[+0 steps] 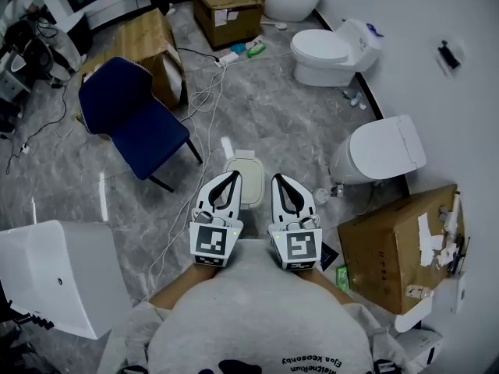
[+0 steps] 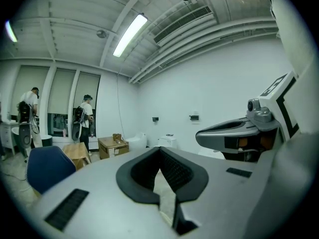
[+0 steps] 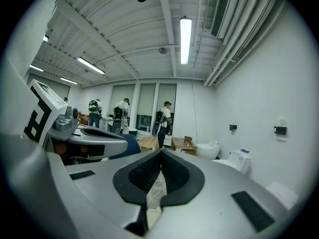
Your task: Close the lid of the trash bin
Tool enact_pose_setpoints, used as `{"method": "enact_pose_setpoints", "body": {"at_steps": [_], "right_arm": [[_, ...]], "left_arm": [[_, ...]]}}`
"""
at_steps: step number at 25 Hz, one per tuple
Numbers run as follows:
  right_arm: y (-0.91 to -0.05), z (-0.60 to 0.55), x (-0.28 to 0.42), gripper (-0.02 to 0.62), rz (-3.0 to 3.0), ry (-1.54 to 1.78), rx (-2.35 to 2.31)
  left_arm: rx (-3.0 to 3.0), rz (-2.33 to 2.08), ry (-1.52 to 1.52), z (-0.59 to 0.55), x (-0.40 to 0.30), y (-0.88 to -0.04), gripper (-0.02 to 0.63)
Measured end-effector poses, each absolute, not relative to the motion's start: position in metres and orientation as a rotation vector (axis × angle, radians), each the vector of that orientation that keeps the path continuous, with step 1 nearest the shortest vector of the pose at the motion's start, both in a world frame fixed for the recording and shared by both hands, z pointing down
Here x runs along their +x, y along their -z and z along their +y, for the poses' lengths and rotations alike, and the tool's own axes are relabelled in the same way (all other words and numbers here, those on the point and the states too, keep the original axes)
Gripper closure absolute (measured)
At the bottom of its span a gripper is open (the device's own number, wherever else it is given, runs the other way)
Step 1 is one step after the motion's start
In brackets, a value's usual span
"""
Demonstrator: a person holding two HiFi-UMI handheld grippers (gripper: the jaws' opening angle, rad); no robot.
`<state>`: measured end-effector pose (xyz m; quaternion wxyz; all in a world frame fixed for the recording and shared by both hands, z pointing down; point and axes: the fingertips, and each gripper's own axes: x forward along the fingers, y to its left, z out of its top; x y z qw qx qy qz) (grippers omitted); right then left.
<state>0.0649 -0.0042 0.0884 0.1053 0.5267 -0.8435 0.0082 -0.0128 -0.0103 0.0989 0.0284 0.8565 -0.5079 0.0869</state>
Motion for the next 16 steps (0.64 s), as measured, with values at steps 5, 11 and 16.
{"method": "enact_pose_setpoints", "body": {"at_steps": [5, 11, 16], "right_arm": [[-0.087, -0.005, 0.072, 0.563, -2.482, -0.008, 1.580], [-0.085, -0.003, 0.072, 0.563, -2.493, 0.022, 1.573], [-0.095, -0.004, 0.074, 0.563, -2.480, -0.010, 1.562]], "left_arm": [[2.646, -1.586, -0.262, -0.012, -0.015, -0.097, 0.586], [2.685, -1.571, -0.267, -0.007, -0.009, -0.093, 0.586], [2.666, -1.586, -0.262, -0.009, -0.016, -0.100, 0.586]]}}
